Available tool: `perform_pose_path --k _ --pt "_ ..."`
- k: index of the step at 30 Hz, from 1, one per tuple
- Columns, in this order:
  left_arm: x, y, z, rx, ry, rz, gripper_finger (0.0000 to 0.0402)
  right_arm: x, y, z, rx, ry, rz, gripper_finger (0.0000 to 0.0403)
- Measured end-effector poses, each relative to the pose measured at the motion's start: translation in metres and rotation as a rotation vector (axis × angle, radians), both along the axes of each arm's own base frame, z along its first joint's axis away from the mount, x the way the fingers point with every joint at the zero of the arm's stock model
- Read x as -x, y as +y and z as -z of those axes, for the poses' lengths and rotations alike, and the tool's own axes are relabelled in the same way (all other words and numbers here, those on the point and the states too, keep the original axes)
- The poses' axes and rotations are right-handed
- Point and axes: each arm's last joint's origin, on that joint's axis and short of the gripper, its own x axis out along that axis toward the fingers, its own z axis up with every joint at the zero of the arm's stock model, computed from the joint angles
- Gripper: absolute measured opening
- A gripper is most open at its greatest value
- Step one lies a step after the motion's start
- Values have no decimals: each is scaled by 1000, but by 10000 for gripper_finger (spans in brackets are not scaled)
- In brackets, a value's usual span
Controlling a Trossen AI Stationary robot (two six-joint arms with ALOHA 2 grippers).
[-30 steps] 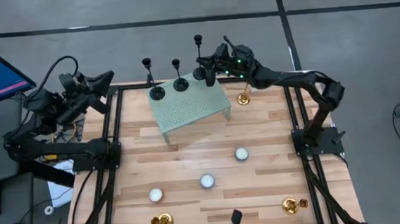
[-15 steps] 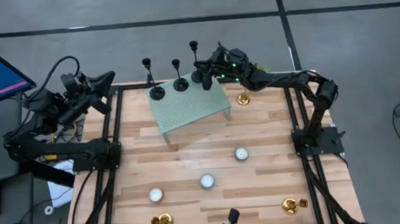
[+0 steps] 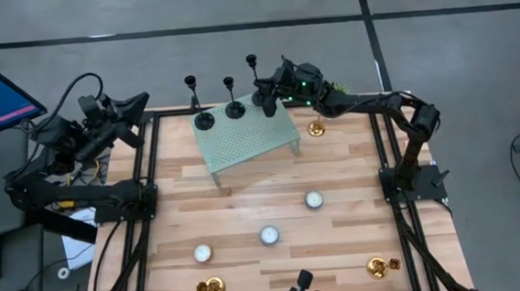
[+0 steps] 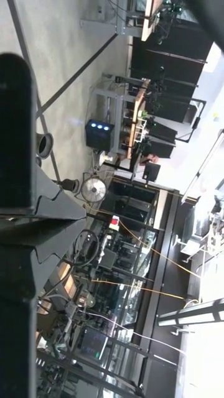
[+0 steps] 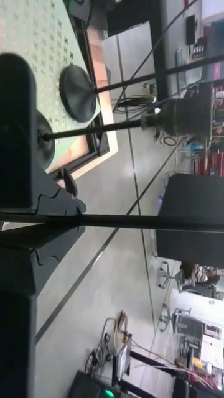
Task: Pick & Place candle stick holders
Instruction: Put the black candle holder on the shelf aligned with the other black candle holders
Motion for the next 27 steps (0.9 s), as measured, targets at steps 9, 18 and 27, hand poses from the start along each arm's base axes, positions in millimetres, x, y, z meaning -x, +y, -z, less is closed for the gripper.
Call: perform_pose_path --k 9,18,27 --pt "0 0 0 0 0 0 7 1 -2 1 -4 4 10 0" --pt "0 0 0 0 0 0 8 2 -4 -1 -16 -25 10 0" --pt "0 0 0 -1 -4 0 10 9 -11 -8 -12 -158 -53 0"
